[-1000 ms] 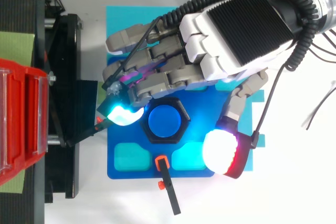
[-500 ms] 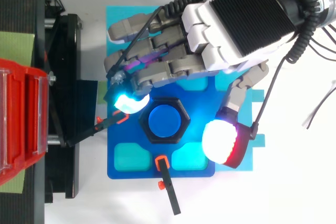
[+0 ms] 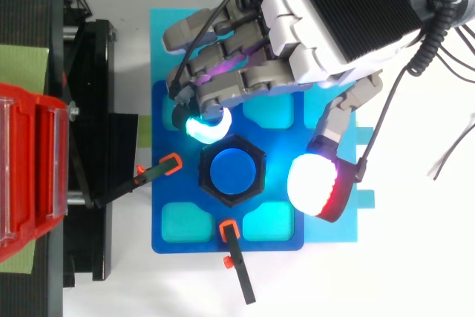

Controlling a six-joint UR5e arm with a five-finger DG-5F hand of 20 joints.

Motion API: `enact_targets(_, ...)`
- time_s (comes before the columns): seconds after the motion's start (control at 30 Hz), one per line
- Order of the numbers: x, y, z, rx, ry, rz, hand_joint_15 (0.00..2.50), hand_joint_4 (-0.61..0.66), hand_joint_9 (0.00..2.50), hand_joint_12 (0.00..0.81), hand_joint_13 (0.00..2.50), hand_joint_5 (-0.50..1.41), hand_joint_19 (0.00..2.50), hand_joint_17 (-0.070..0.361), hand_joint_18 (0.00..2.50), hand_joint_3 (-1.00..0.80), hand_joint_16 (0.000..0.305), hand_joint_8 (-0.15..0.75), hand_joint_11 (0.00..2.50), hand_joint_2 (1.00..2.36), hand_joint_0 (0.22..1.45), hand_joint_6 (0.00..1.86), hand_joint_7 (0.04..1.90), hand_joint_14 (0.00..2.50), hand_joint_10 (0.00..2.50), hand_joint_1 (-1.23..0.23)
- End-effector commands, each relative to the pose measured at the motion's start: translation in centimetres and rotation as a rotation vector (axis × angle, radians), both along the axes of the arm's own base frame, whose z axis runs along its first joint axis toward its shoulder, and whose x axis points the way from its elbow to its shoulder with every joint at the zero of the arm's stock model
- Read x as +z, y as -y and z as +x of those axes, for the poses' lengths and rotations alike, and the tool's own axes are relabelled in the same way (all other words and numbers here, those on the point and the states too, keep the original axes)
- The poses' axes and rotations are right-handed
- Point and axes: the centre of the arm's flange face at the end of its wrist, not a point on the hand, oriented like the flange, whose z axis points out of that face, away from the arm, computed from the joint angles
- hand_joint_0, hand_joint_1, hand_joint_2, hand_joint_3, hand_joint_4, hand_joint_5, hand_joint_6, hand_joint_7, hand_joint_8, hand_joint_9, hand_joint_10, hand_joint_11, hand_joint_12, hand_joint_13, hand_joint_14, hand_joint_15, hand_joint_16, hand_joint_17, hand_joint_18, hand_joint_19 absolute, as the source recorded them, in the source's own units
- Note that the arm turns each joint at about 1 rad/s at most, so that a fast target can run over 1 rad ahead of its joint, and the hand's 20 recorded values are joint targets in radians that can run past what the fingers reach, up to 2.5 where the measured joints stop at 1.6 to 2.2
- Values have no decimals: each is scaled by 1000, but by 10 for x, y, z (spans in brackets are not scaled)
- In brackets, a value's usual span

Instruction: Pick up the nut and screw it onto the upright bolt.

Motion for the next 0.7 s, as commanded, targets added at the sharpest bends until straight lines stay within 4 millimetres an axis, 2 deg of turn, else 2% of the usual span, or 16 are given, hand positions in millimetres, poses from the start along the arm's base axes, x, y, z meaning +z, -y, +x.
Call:
enact_targets(0.0,1,3,0,-3,3,0,15,127,1268,244,852,39,0,50,558,-500,22,262,0,1000,485,652,1156,0,0,-166)
enact_targets(0.23,2,4,0,-4,10,-2,55,114,1516,200,1023,48,45,38,749,-500,17,181,42,1000,490,694,1079,3,2,-193)
enact_targets(0.3,3,5,0,-5,15,-2,57,117,1559,198,1038,49,61,36,768,-500,16,186,71,1000,490,691,1102,4,2,-192)
enact_targets(0.47,3,5,1,-4,23,-1,57,129,1504,223,991,38,40,43,722,-500,19,267,80,1000,482,680,1136,0,3,-163)
enact_targets(0.67,6,5,2,2,50,-1,37,172,1425,250,913,31,6,51,643,-500,23,282,83,1000,473,628,1221,0,2,-149)
